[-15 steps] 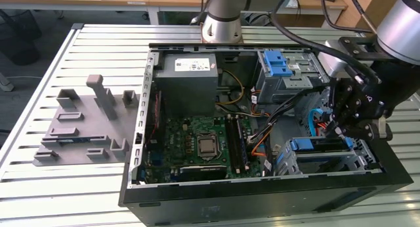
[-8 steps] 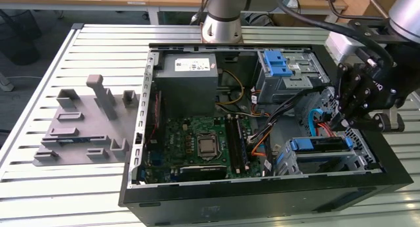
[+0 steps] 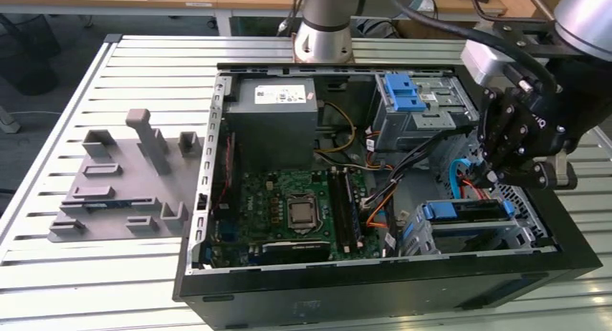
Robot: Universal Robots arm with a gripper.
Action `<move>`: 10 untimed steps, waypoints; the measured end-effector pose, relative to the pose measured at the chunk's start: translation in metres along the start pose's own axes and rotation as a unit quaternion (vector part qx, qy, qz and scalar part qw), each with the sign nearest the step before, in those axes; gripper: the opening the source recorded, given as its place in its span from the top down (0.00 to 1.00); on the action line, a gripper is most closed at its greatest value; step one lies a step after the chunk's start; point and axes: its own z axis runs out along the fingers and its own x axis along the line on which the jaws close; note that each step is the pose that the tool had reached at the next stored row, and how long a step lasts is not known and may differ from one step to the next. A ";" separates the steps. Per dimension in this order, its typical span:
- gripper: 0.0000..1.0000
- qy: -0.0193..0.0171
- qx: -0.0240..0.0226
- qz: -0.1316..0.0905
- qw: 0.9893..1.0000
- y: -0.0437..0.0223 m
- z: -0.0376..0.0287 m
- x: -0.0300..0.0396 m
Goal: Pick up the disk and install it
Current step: 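Insert the second disk wire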
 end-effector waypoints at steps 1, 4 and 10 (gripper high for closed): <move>0.89 0.000 0.000 0.000 1.000 0.0001 -0.0033 0.0000; 0.89 0.000 0.000 0.000 1.000 0.0003 -0.0115 -0.0002; 0.89 0.000 0.000 0.000 1.000 0.0005 -0.0129 -0.0061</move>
